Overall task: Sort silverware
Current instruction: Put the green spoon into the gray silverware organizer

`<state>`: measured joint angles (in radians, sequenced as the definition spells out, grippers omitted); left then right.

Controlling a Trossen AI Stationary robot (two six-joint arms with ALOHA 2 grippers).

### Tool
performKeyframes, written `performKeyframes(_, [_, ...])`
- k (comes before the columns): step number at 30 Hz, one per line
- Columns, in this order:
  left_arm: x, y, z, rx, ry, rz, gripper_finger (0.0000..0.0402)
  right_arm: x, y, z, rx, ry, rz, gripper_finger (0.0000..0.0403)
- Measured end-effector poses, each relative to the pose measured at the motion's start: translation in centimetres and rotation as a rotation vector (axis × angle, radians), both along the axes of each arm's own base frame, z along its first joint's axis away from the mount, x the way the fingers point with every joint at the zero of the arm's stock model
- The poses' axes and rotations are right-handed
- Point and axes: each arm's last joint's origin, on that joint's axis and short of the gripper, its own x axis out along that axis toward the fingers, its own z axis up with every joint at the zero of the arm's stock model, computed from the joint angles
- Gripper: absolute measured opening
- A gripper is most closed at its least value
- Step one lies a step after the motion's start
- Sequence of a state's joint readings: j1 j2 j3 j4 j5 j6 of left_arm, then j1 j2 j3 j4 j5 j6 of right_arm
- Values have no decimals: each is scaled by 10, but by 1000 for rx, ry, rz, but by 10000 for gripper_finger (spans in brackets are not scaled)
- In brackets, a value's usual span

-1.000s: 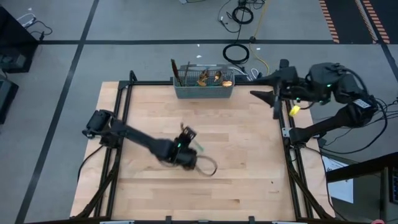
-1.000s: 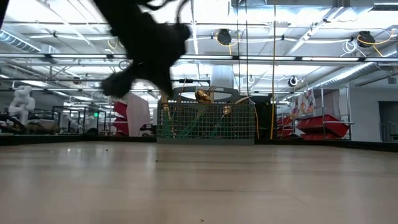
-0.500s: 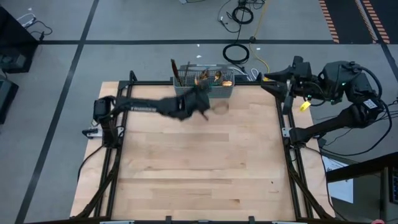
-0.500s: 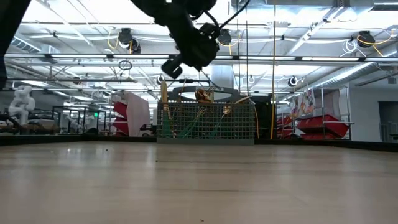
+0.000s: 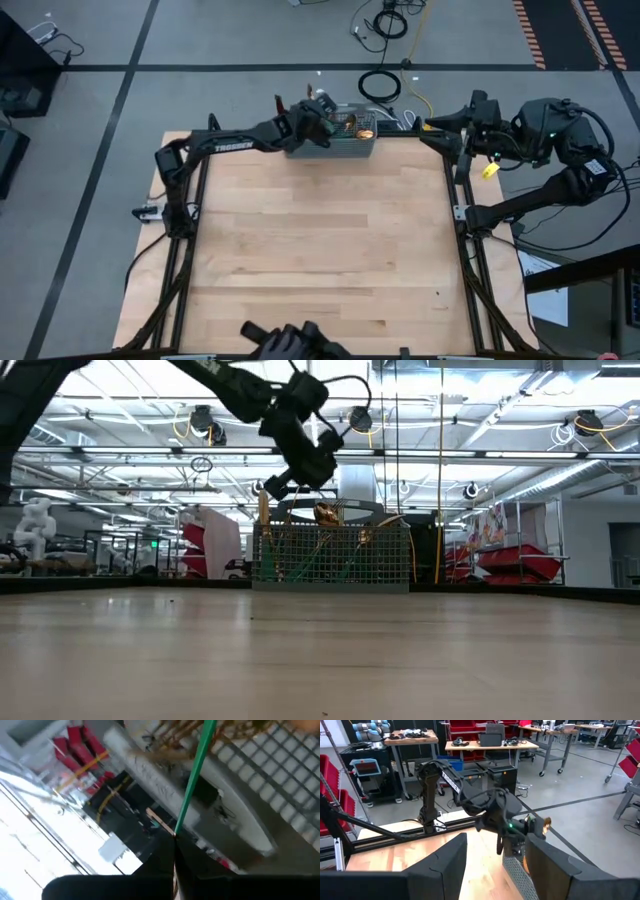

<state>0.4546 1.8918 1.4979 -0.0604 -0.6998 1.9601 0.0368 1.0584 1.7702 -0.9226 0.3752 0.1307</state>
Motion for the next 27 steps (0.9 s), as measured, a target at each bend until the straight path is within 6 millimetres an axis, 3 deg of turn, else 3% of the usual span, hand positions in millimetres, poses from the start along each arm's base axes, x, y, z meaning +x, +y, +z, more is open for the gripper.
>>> performKeyframes(13, [45,12,-17,49,-10,-79,0,0,0,-5,24,44,1,187])
performKeyframes(20, [43,8,-28,11,145,-125,3,0,0,-6,23,51,0,187])
performKeyframes(27, [44,7,-28,-1,140,-152,43,5,1,-7,23,63,8,187])
